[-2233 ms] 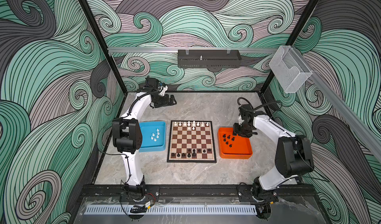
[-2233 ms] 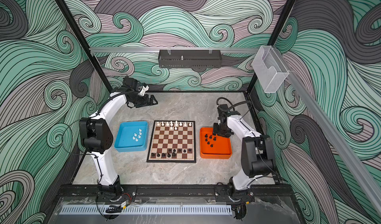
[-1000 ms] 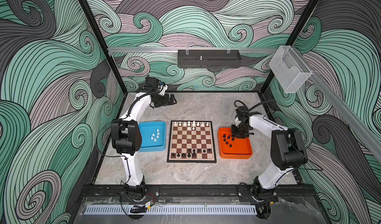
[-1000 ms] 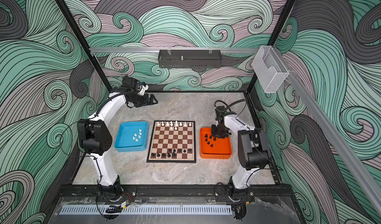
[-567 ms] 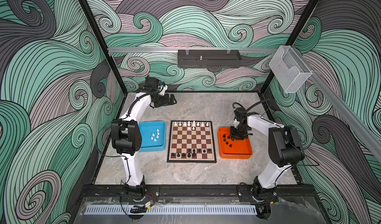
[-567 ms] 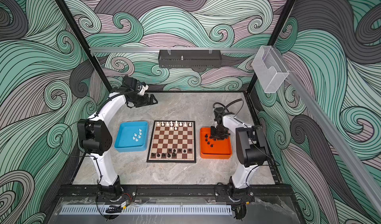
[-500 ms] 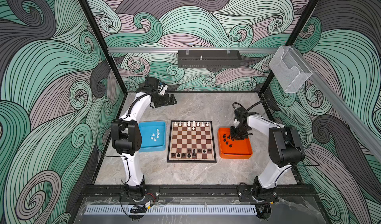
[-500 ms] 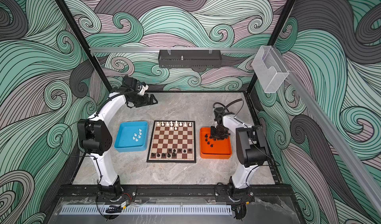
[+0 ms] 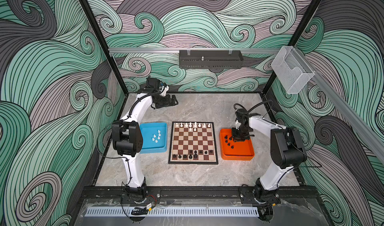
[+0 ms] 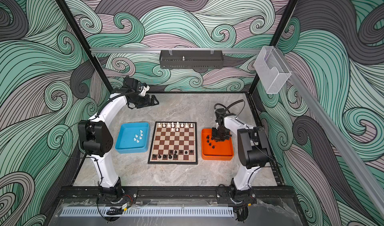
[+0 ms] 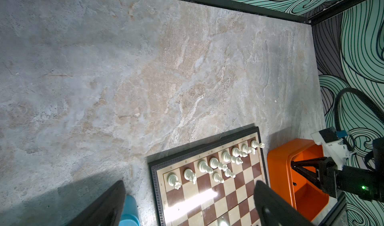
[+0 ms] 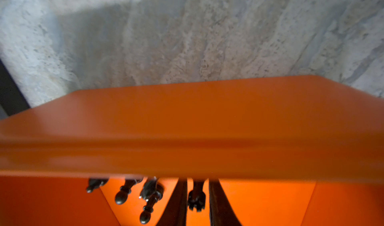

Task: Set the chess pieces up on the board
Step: 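Lower the open right gripper onto a black piece in the orange tray, then close the right gripper on the black pawn and lift it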

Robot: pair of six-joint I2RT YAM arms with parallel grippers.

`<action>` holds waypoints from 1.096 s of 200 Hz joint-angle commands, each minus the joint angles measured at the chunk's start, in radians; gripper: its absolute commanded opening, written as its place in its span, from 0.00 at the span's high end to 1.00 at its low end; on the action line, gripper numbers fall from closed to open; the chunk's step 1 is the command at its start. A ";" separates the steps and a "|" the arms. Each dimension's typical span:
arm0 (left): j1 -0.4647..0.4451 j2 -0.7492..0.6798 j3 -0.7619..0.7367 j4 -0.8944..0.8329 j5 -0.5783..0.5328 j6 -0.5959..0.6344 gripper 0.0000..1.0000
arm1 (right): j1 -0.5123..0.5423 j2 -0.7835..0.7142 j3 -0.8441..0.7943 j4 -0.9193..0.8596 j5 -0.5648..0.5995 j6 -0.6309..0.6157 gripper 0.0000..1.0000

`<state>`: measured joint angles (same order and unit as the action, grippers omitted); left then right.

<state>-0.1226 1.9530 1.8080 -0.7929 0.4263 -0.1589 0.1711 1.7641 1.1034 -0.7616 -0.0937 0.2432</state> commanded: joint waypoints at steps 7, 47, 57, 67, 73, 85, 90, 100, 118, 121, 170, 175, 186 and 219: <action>-0.008 -0.007 0.019 -0.009 -0.011 -0.005 0.02 | 0.008 -0.016 0.009 -0.034 0.005 -0.004 0.82; -0.008 -0.021 0.003 -0.010 -0.020 0.004 0.02 | 0.013 -0.031 0.025 -0.057 0.021 -0.016 0.84; -0.008 -0.027 -0.001 -0.009 -0.023 0.008 0.02 | 0.013 -0.037 0.026 -0.057 0.022 -0.015 0.85; -0.008 -0.031 -0.004 -0.006 -0.025 0.007 0.02 | 0.013 -0.043 0.028 -0.059 0.025 -0.015 0.85; -0.008 -0.033 -0.005 -0.007 -0.024 0.007 0.02 | 0.014 -0.046 0.030 -0.062 0.025 -0.015 0.85; -0.008 -0.037 -0.008 -0.005 -0.023 0.006 0.02 | 0.016 -0.050 0.033 -0.066 0.028 -0.017 0.85; -0.007 -0.038 -0.010 -0.005 -0.024 0.005 0.02 | 0.015 -0.054 0.033 -0.065 0.030 -0.016 0.85; -0.008 -0.043 -0.010 -0.004 -0.024 0.005 0.02 | 0.017 -0.061 0.033 -0.065 0.032 -0.019 0.85; -0.008 -0.050 -0.012 -0.007 -0.027 0.008 0.02 | 0.019 -0.070 0.041 -0.082 0.034 -0.024 0.85; -0.008 -0.050 -0.013 -0.009 -0.029 0.008 0.02 | 0.018 -0.072 0.045 -0.086 0.033 -0.026 0.85; -0.008 -0.100 -0.049 -0.003 -0.050 0.016 0.02 | 0.053 -0.131 0.102 -0.166 0.024 -0.045 0.85; -0.008 -0.107 -0.056 -0.005 -0.052 0.018 0.02 | 0.061 -0.139 0.111 -0.174 0.024 -0.048 0.85; -0.007 -0.124 -0.071 -0.011 -0.056 0.021 0.02 | 0.077 -0.153 0.128 -0.195 0.023 -0.052 0.85; -0.008 -0.172 -0.125 -0.017 -0.091 0.023 0.02 | 0.148 -0.189 0.174 -0.244 0.018 -0.049 0.85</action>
<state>-0.1226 1.8305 1.7042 -0.7933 0.3763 -0.1497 0.2741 1.6085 1.2446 -0.9329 -0.0788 0.2035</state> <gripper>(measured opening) 0.979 0.148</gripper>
